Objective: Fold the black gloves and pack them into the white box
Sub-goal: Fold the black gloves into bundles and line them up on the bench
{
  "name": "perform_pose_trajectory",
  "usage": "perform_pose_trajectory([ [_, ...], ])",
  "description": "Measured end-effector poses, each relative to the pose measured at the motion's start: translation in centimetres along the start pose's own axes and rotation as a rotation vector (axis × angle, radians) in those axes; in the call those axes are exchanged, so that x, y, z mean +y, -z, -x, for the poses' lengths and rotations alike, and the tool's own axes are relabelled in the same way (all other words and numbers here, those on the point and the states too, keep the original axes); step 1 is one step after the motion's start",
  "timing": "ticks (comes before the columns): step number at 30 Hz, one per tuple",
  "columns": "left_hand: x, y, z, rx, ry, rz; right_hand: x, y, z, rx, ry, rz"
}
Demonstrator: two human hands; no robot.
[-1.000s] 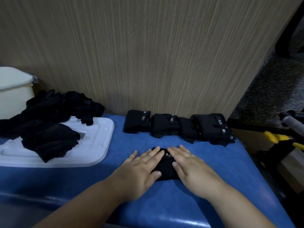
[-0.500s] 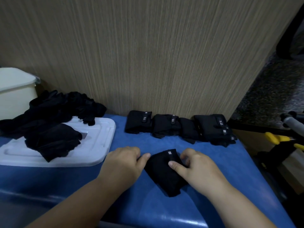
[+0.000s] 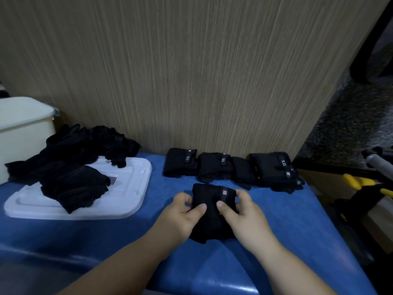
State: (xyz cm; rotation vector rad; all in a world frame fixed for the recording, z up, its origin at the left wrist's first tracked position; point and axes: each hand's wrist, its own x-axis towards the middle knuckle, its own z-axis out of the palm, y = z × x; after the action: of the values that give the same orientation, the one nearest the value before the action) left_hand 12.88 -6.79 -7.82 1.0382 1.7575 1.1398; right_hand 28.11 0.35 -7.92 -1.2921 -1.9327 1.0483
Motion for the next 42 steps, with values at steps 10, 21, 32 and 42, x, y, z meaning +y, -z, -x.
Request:
perform_pose_trajectory([
  [10, 2.4, -2.2, -1.8, 0.004, 0.109, 0.584, -1.1, 0.4, -0.9, 0.223, 0.087, -0.198],
  [21, 7.4, -5.8, -7.5, 0.177, -0.005, 0.518, -1.9, 3.4, -5.7, 0.275, -0.093, -0.395],
  [32, 8.9, -7.4, -12.8, 0.242, -0.330, -0.070, -2.6, 6.0, -10.8, 0.372, 0.043, 0.242],
  [42, 7.2, -8.6, -14.1, 0.275, -0.447, -0.696, 1.6, 6.3, -12.1, 0.524, 0.135, 0.721],
])
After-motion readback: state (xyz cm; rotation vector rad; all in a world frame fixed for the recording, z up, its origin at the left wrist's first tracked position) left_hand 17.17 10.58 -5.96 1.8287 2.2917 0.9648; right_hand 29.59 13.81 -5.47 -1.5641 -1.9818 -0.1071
